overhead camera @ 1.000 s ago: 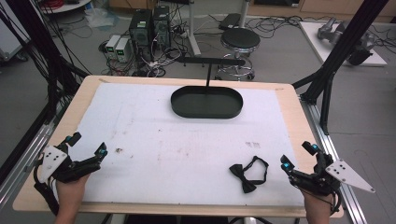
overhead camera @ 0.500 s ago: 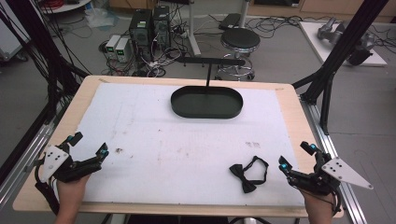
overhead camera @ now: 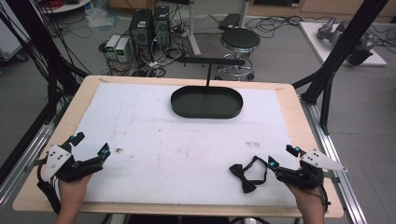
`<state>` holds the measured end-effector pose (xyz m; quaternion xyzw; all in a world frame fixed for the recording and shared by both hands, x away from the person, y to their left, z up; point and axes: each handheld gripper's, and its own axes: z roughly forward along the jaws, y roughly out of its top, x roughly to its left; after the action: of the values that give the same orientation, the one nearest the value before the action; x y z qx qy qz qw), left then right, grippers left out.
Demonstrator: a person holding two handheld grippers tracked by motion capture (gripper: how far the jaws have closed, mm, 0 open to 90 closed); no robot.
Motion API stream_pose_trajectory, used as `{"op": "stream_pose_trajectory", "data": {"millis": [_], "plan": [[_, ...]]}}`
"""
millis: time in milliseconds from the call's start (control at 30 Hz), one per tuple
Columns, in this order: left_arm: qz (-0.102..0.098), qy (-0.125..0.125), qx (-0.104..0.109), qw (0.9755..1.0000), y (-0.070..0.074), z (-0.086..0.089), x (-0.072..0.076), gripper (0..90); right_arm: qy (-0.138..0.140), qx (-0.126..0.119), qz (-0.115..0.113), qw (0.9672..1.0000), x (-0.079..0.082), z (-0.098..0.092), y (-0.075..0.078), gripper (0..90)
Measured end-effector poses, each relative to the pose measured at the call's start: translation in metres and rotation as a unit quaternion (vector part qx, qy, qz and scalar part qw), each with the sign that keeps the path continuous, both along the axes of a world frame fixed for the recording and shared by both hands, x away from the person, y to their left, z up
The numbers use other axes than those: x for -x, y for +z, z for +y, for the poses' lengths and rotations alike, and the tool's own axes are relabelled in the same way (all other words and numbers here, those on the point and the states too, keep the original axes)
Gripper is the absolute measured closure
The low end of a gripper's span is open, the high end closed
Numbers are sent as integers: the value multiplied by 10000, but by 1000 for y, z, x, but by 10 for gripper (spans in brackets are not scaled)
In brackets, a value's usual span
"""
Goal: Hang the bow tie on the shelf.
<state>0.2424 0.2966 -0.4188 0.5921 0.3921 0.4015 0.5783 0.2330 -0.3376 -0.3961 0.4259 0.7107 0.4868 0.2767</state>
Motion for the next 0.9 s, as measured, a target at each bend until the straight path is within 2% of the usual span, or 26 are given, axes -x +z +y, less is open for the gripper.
{"op": "stream_pose_trajectory", "data": {"millis": [100, 167, 200, 267, 367, 433, 533, 667, 900], "plan": [[17, 5, 2, 10000, 0, 0, 0, 71, -55, -39, 248, 9997, -5, 3, -4, 186], [17, 2, -1, 10000, 0, -1, 0, 71, -70, -20, 338, 9994, -7, 4, -6, 188], [19, -2, 2, 10000, 0, -1, 0, 71, -93, 67, 497, 9987, -10, 7, -10, 220], [17, -24, 2, 10000, -1, -1, 0, 71, -140, 137, 674, 9975, -13, 12, -14, 225], [29, -39, -30, 10000, -1, -1, 0, 71, -151, 264, 785, 9964, -16, 15, -17, 253], [37, -43, -24, 10000, -1, -1, -1, 71, -154, 368, 971, 9945, -20, 19, -23, 285], [45, -39, -18, 10000, -2, -2, -1, 71, -146, 387, 1038, 9937, -22, 20, -28, 327], [53, -49, -24, 10000, -2, -2, -1, 71, -132, 362, 1288, 9909, -26, 21, -38, 411], [61, -61, -27, 10000, -2, -2, -1, 71, -292, 341, 1385, 9893, -28, 19, -46, 454]]}}
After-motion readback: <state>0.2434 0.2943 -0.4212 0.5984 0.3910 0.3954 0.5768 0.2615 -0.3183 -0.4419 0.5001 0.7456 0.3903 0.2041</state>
